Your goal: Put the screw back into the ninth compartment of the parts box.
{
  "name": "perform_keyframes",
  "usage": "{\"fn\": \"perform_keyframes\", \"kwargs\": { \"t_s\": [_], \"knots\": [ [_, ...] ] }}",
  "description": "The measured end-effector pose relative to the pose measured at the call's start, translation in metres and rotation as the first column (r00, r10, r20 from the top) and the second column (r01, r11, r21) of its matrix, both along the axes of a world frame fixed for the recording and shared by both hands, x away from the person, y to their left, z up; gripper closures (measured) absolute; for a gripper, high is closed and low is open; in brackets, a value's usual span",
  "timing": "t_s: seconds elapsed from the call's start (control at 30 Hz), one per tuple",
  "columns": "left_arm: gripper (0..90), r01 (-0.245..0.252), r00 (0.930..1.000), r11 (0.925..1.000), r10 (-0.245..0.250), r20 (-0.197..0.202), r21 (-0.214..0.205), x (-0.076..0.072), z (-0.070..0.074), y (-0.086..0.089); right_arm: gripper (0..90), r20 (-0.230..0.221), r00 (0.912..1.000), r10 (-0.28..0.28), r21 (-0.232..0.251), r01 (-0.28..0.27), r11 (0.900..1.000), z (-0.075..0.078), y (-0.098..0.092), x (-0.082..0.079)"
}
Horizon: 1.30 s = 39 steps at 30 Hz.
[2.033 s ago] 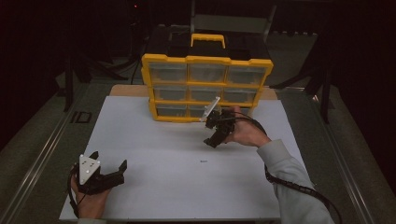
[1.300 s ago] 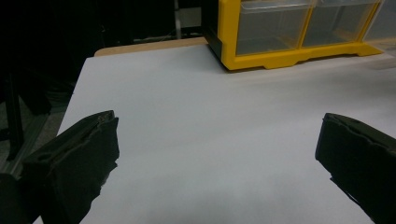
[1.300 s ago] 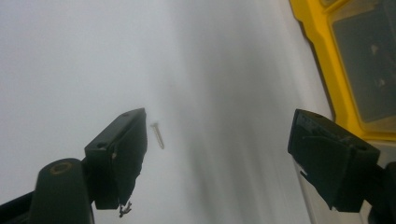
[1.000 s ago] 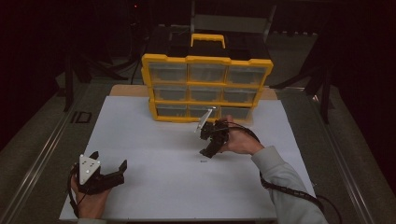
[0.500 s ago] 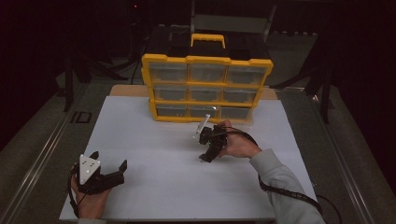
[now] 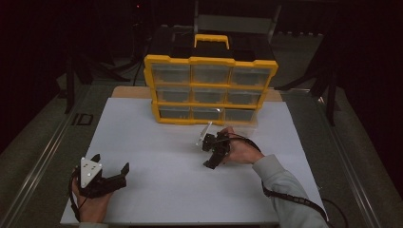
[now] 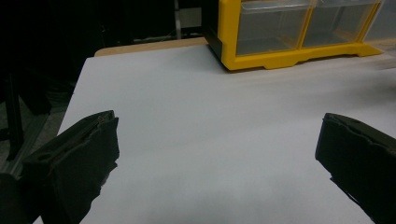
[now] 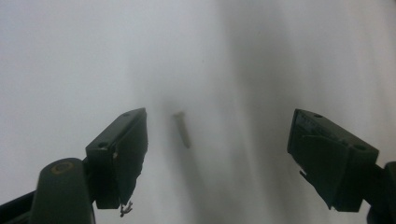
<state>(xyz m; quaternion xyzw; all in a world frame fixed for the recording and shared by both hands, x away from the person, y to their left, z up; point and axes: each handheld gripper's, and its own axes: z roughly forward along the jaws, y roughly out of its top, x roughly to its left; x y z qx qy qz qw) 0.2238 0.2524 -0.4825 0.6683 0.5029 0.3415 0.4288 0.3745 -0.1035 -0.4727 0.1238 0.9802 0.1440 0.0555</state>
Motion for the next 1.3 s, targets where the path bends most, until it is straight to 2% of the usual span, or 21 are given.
{"fn": "perform_keyframes", "kwargs": {
  "t_s": [0.23, 0.37, 0.57, 0.67, 0.9, 1.07, 1.3],
  "knots": [
    [0.3, 0.000, 1.0000, 1.0000, 0.000, 0.000, 0.000, 0.000, 0.000, 0.000, 21.9, -0.014, 0.9998, 0.016, -0.027, -0.016, 0.9995, -0.012, 0.003, -0.002],
    [0.3, 0.000, 1.0000, 1.0000, 0.000, 0.000, -0.001, 0.000, 0.000, 0.000, 28.6, -0.018, 0.9996, 0.021, -0.035, -0.021, 0.9992, -0.018, 0.005, -0.002],
    [0.3, 0.000, 1.0000, 1.0000, 0.000, 0.000, 0.000, 0.000, 0.000, 0.000, 48.1, -0.038, 0.9989, 0.027, -0.013, -0.027, 0.9995, -0.022, 0.004, 0.000],
    [0.3, 0.000, 1.0000, 1.0000, 0.000, 0.000, 0.001, 0.000, 0.000, 0.000, 62.0, -0.074, 0.9965, 0.039, -0.006, -0.039, 0.9992, -0.021, 0.004, -0.001],
    [0.3, 0.000, 1.0000, 1.0000, 0.000, 0.002, 0.000, 0.000, 0.000, 0.000, 80.8, -0.099, 0.9945, 0.033, -0.012, -0.035, 0.9993, -0.021, 0.004, 0.000],
    [0.3, 0.000, 1.0000, 1.0000, 0.000, 0.001, 0.001, 0.000, 0.000, 0.000, 87.3, -0.102, 0.9945, 0.024, -0.014, -0.025, 0.9996, -0.021, 0.003, -0.001],
    [0.3, -0.001, 1.0000, 1.0000, 0.001, 0.000, 0.000, 0.000, 0.000, 0.000, 87.6, -0.100, 0.9945, 0.031, -0.023, -0.033, 0.9992, -0.020, 0.004, -0.001]
  ]
}}
